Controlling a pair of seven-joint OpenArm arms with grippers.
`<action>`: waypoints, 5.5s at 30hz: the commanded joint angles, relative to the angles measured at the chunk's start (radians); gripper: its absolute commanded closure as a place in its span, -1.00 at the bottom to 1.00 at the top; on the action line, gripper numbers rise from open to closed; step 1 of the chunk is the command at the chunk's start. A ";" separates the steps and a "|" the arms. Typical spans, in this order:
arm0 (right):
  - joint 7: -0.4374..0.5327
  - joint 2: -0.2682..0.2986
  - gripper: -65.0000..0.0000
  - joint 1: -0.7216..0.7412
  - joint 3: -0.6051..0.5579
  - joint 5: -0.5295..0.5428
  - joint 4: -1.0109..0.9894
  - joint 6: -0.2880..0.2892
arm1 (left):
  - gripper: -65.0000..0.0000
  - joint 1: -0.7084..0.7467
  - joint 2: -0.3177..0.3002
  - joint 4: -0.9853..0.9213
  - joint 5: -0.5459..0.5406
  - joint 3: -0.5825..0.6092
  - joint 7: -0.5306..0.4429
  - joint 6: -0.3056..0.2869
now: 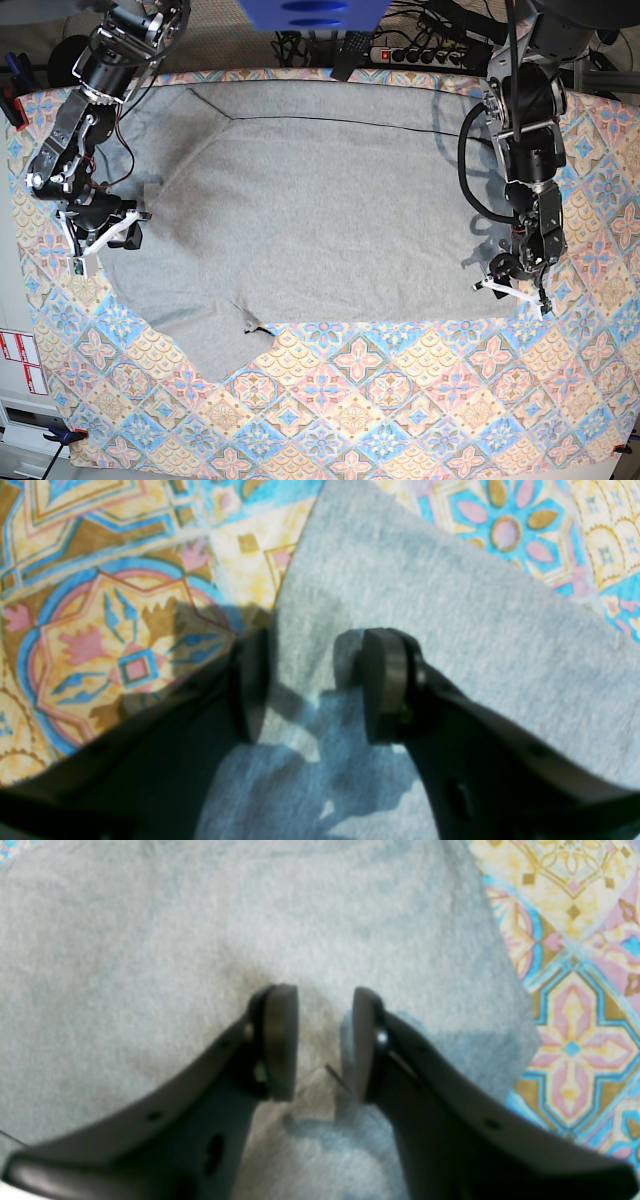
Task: Fold the T-shirt properly
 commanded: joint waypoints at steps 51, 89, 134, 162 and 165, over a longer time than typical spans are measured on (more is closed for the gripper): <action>0.474 0.234 0.22 0.484 -0.247 -0.350 -0.847 0.002 | 1.00 0.408 -0.008 0.665 -0.014 -0.003 -0.006 -0.009; 0.724 0.279 0.08 0.389 -0.238 -0.348 -0.912 0.001 | 1.00 0.431 -0.011 0.665 -0.098 -0.006 -0.006 -0.009; 0.784 0.279 0.99 0.440 -0.516 -0.344 -1.104 0.005 | 1.00 0.451 -0.013 0.667 -0.100 -0.006 -0.007 -0.009; 0.504 0.274 0.34 0.191 -0.122 -0.350 -0.462 0.104 | 1.00 0.441 -0.007 0.667 -0.100 -0.003 -0.007 -0.009; 0.504 0.274 0.07 0.229 -0.123 -0.350 -0.465 0.104 | 1.00 0.441 -0.007 0.667 -0.100 -0.003 -0.007 -0.009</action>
